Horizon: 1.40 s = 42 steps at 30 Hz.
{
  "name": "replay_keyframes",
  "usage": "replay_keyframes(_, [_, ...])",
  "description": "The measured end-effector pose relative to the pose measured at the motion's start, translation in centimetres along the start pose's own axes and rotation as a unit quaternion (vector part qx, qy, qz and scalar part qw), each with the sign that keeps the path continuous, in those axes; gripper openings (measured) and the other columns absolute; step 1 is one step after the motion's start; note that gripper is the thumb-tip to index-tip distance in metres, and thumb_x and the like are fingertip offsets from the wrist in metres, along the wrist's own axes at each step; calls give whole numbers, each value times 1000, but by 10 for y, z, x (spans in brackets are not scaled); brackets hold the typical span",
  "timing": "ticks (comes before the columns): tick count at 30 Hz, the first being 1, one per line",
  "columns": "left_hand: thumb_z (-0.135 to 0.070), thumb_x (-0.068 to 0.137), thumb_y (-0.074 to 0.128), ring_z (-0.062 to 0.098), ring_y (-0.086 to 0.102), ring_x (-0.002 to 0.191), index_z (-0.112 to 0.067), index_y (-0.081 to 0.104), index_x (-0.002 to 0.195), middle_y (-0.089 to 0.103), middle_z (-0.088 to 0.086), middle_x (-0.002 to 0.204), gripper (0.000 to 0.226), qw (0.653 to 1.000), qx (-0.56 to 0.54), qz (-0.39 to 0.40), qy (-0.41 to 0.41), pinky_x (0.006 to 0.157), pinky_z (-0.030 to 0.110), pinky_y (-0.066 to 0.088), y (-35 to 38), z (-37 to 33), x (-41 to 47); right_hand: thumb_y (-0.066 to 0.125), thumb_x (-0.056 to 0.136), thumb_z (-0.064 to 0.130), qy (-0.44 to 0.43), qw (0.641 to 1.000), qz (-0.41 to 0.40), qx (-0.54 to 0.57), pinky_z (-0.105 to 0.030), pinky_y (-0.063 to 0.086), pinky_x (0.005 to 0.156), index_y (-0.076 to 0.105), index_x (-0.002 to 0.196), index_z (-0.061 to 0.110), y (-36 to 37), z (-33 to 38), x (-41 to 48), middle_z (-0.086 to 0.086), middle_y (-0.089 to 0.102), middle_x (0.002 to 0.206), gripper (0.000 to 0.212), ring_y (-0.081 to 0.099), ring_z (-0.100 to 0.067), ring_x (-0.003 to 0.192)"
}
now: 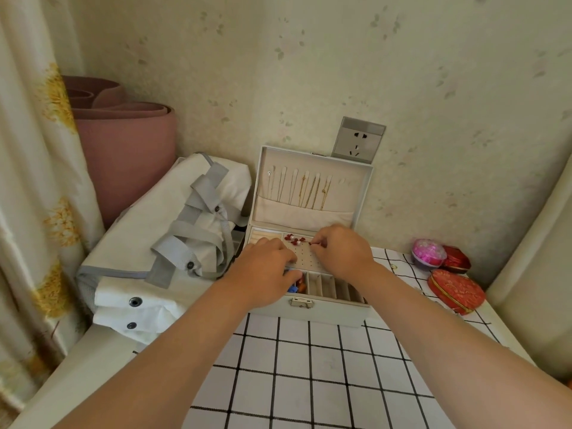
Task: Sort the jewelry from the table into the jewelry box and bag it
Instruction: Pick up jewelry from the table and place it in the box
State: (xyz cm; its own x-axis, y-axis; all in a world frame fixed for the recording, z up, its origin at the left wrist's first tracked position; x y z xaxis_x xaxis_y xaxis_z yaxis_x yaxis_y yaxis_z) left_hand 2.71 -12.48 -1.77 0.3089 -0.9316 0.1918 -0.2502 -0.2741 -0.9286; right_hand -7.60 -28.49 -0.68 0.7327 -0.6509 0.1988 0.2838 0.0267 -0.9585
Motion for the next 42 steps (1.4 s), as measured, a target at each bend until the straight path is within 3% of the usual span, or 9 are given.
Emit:
replay_keyframes(5, [-53,96,46,15,41,122,-30,57,131,52,-8,131,43,999,20,-27,3,107,37,33,1,-10,3,64,93,37,-9,997,20,71,-28,48,84,66,122,30,-13,-12,-4,8,63,113,30,58,-11,99])
replay_keyframes(10, [-45,97,50,13,42,121,-29,58,130,53,-9,129,38,998,-31,-55,17,106,37,35,1,-31,6,64,94,29,12,989,-6,144,-28,47,91,69,117,29,-40,-63,-24,9,64,109,23,58,-8,101])
replay_keyframes(16, [-31,97,53,11,46,115,-26,62,122,57,-9,122,26,991,-93,-82,53,101,31,38,12,-94,36,58,95,23,83,993,-2,80,-31,49,94,69,115,30,-68,-153,-45,8,67,114,24,61,-13,104])
replay_keyframes(20, [-28,98,53,12,49,112,-23,61,124,60,-7,120,27,991,-96,-53,77,96,27,41,30,-141,73,58,94,17,95,994,37,41,-22,46,85,69,86,38,-71,-202,-56,6,67,111,25,59,-13,100])
replay_keyframes(25, [-22,99,50,20,54,114,-17,60,126,60,2,123,30,994,-80,20,73,98,33,44,64,-172,118,65,91,19,96,991,87,30,-31,55,91,74,114,29,-57,-229,-69,8,73,110,26,69,-10,93])
replay_keyframes(29, [-18,99,47,23,48,129,-19,53,137,52,4,140,39,994,-27,91,46,106,32,39,95,-180,143,64,92,13,53,992,111,20,-17,48,78,74,116,26,-51,-230,-70,7,73,112,29,65,-5,84])
replay_keyframes(35, [-5,98,42,22,26,146,-22,27,154,25,0,161,61,978,47,197,42,117,36,29,123,-191,160,67,87,6,38,987,147,-46,-31,56,87,74,115,28,-52,-236,-74,7,72,113,36,67,-14,97])
replay_keyframes(38, [-3,97,43,27,38,139,-17,40,148,40,6,152,54,977,73,196,46,111,38,38,128,-192,158,68,87,4,18,986,159,-49,-19,48,79,73,117,25,-50,-236,-78,7,73,111,37,67,-12,99])
replay_keyframes(42, [1,93,44,27,51,123,-14,59,132,54,8,131,44,982,94,147,77,101,38,46,128,-192,152,72,86,10,26,989,145,-22,-19,47,78,75,112,26,-52,-234,-85,9,73,105,31,67,-9,96])
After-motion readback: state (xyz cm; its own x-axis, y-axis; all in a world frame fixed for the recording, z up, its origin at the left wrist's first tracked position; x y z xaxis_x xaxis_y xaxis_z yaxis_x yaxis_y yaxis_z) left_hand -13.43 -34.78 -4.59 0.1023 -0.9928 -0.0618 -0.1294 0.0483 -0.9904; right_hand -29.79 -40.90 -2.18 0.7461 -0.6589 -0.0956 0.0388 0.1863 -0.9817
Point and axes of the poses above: each hand's wrist, its own x-axis towards the middle knuckle, its own y-axis out of the palm, z = x × y, the point moved 1 cm from there along x, towards the middle knuckle
